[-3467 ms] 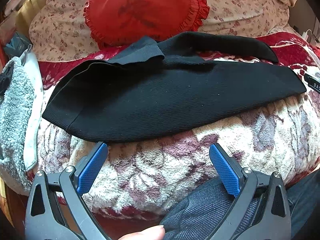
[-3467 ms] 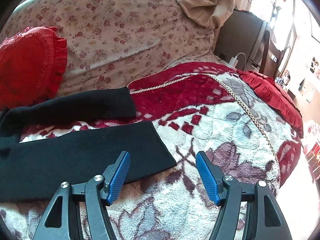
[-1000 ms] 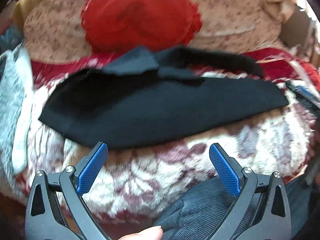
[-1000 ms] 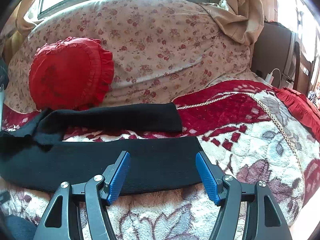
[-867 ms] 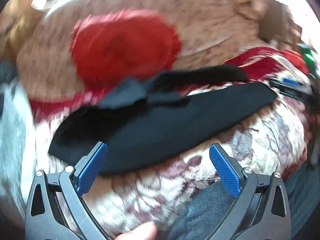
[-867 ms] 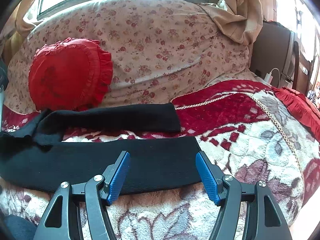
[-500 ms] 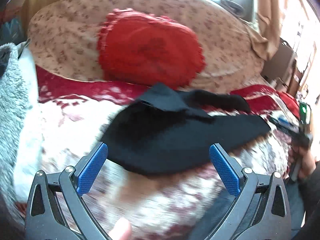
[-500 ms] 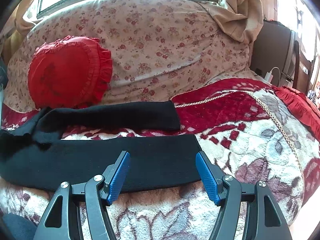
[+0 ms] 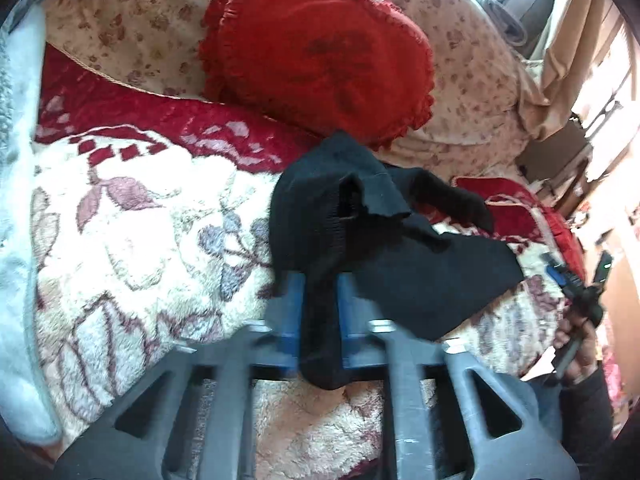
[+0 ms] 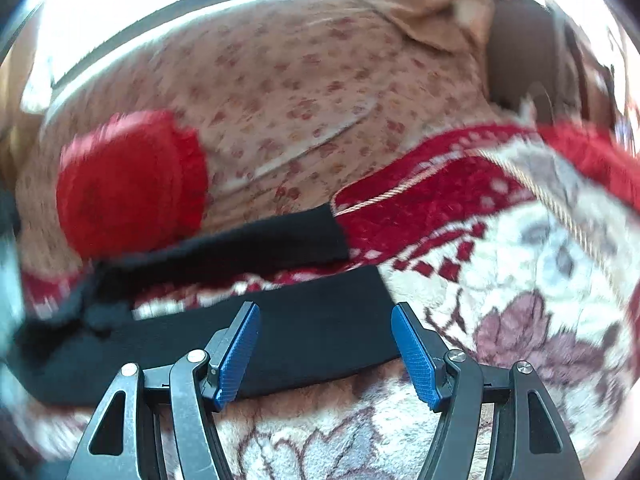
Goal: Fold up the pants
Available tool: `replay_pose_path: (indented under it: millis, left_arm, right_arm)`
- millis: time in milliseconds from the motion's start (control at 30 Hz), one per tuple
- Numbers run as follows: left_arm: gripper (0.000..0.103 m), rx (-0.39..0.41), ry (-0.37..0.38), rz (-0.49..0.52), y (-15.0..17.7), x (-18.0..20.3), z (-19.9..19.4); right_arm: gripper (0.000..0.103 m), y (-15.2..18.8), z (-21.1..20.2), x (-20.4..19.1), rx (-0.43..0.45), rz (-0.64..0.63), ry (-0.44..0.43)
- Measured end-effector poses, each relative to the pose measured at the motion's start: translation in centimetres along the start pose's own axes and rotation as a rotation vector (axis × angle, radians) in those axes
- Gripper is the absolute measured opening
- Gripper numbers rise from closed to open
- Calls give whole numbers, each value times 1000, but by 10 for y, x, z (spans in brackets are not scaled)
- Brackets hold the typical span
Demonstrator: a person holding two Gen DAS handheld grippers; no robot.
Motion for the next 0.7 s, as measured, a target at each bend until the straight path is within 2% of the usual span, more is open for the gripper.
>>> replay_pose_path:
  millis: [133,233,300,333,433,467,533,600,633,667,700]
  left_arm:
    - [11,38,-21,54,1,15,-4]
    - [11,37,-27,75,2,22,3]
    - [11,41,-59,82,1,22,8]
    - [11,45,-67,78,1,21,9]
    - [11,69,-85,58,1,20,7]
    - [11,80,-86,50,1,20,6]
    - [5,92,-83,21,1,17,3]
    - [4,112,-89,-24,1,13,-1]
    - [4,128,-93,-53,1,9,-5]
    - [4,139,-99,-79,1,6,-9]
    - [4,154,-102,-110,1,1,-15]
  right_arm:
    - [64,-3,2,55,-9,314,-164]
    - [61,11,18,81,-94,566,-345]
    - [58,18,29,81,-162,620,-415]
    - [57,21,34,79,-192,627,-417]
    - [52,32,45,81,-259,634,-323]
    - [51,36,48,81,-273,668,-334]
    - [50,35,51,80,-275,716,-395]
    - [47,33,58,78,-281,712,-397]
    - [38,33,64,76,-292,714,-410]
    - [20,33,67,76,-298,716,-410]
    - [9,34,71,78,-300,717,-389]
Point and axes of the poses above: each gripper's, at about its wrist camera, not at the fingertips, and z roughly the way its jaws point, x to its right, y to its underside, the point moved 7 cm from there along z, roughly the way its jaws point, and after that the axes turned 1 degree about y, right-handed, at the moved point
